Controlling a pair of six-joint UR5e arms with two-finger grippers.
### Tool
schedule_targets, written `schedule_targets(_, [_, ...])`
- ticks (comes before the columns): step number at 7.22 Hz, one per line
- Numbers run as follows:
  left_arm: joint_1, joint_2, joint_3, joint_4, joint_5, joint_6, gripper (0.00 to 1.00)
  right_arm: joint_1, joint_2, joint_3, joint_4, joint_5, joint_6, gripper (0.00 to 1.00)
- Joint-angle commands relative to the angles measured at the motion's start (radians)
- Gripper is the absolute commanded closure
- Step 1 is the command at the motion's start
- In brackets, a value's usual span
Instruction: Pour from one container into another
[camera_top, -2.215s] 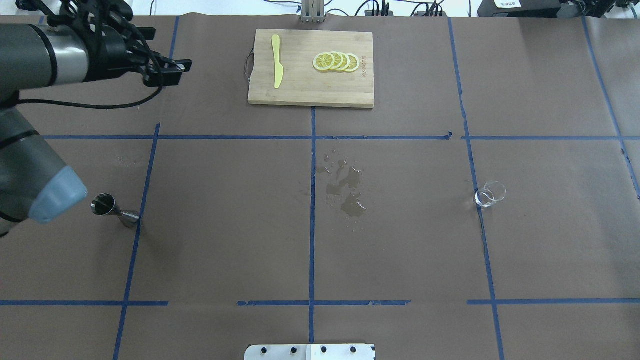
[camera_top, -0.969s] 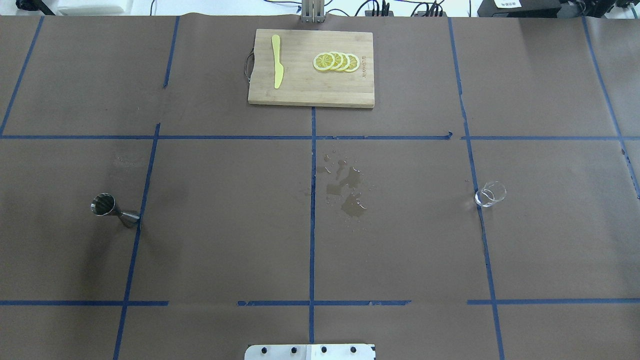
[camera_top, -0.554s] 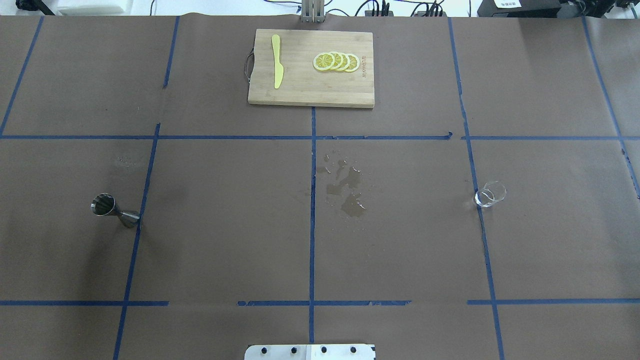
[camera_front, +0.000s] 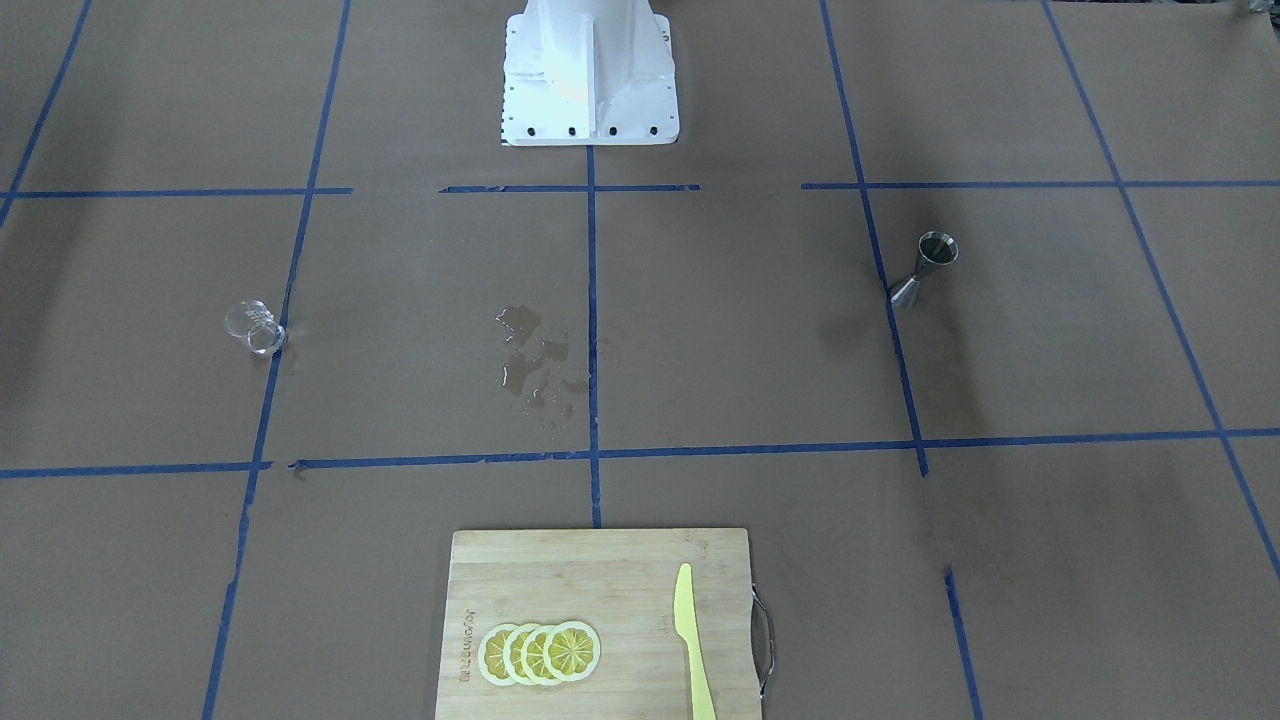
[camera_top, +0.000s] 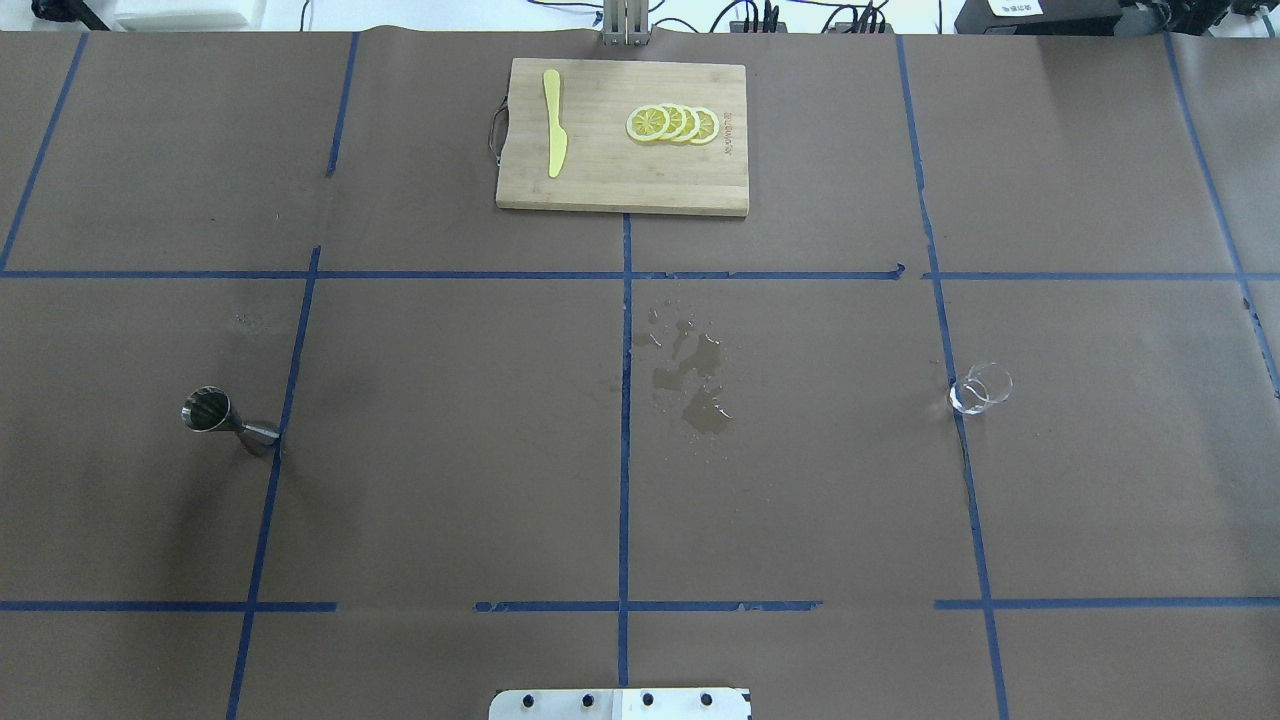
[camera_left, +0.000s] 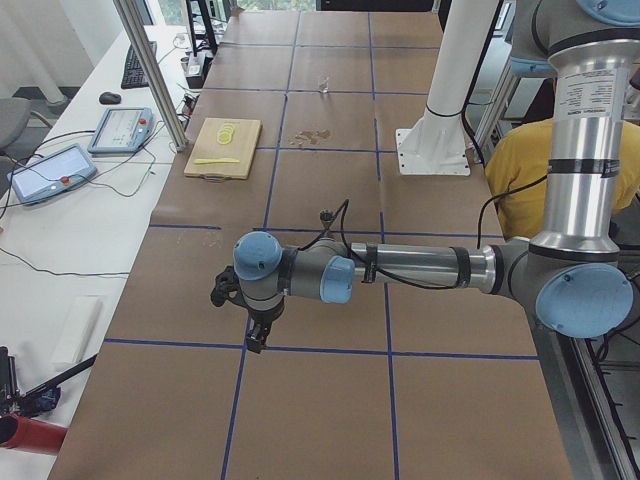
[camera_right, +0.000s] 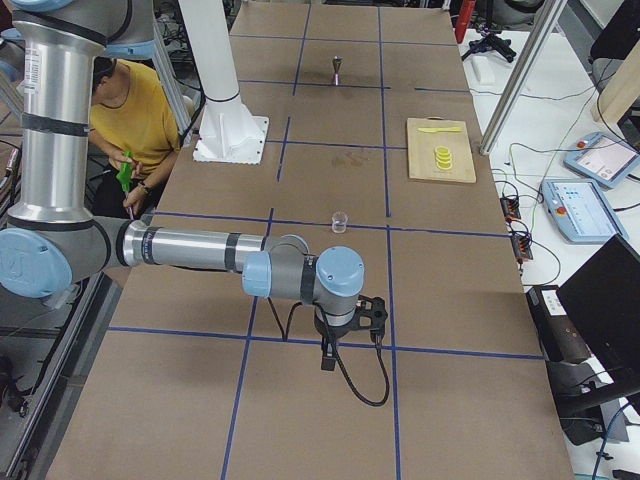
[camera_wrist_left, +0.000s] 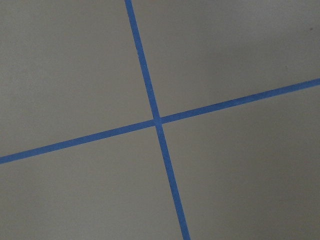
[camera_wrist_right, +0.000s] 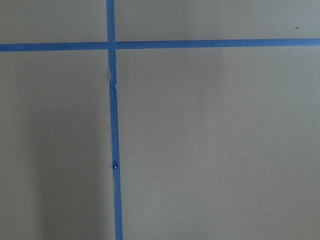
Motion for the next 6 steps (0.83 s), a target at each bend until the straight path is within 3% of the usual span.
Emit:
schedule_targets(1, [-0.033,0.009,0.003,0.006,0.001,0.019,0.0,0.0,-0.001,0.002,0.001,0.0,-0.001,0.0])
schedule_targets(6, [-0.036,0.014,-0.005,0.0,0.002,0.017,0.0,0.0,-0.004,-0.006,0.0,0.0,-0.006,0.0])
